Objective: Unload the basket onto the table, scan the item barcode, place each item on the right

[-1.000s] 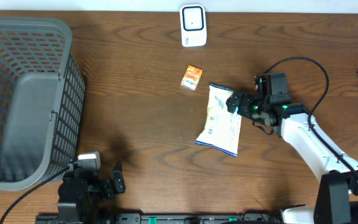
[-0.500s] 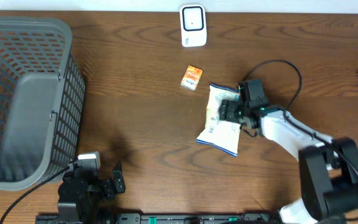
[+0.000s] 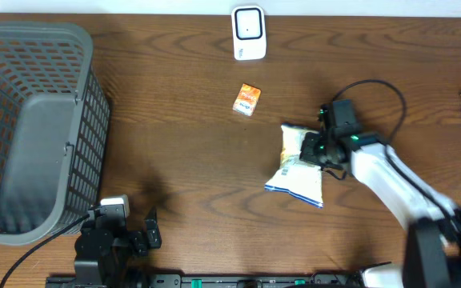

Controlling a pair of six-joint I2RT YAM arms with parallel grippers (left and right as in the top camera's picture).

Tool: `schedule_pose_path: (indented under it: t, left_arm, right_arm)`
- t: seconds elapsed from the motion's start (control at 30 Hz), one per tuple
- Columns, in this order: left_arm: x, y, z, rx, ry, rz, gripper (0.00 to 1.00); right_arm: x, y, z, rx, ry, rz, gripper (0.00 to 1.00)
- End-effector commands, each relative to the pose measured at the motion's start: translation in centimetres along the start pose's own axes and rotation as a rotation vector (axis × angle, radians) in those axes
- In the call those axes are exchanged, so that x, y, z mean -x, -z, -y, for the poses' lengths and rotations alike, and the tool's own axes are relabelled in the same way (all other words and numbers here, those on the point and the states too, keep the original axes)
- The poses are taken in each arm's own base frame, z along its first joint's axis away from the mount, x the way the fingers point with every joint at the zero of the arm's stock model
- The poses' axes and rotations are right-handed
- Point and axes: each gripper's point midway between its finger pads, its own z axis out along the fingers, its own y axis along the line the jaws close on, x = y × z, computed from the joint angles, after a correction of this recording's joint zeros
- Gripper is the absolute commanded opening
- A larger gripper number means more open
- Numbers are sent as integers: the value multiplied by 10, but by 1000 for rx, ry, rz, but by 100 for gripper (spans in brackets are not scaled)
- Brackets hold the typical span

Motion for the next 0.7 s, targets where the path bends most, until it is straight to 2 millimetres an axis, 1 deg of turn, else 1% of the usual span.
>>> schedule_pose_path:
  t: [0.0,0.07,0.2,0.3,0.4,0.5,0.57,0.67]
  left_arm:
    - [-1,-1,-2,10,11,-4,100]
    - [-1,-1,-2,10,11,-4,100]
    - [-1,-1,-2,10,11,-4,100]
    - [-1,-1,-2,10,11,-4,100]
    - [-1,-1,-2,10,11,-4,100]
    - [-1,-1,-2,10,11,-4,100]
    - [-1,-1,-2,10,11,-4,100]
    - [-1,-1,-2,10,11,-4,100]
  right_arm:
    - [31,68,-24,78,49,215,2]
    - [29,101,-32,119,93,286,2]
    - [22,154,-47,189,209,410,2]
    - [22,183,-49,206,231,509,1]
    - [24,203,-45,196,221,587,1]
    - [25,204,-44,193,215,595,2]
    - [29,200,-41,166,208,596,2]
    - [47,196,-30,49,179,661,1]
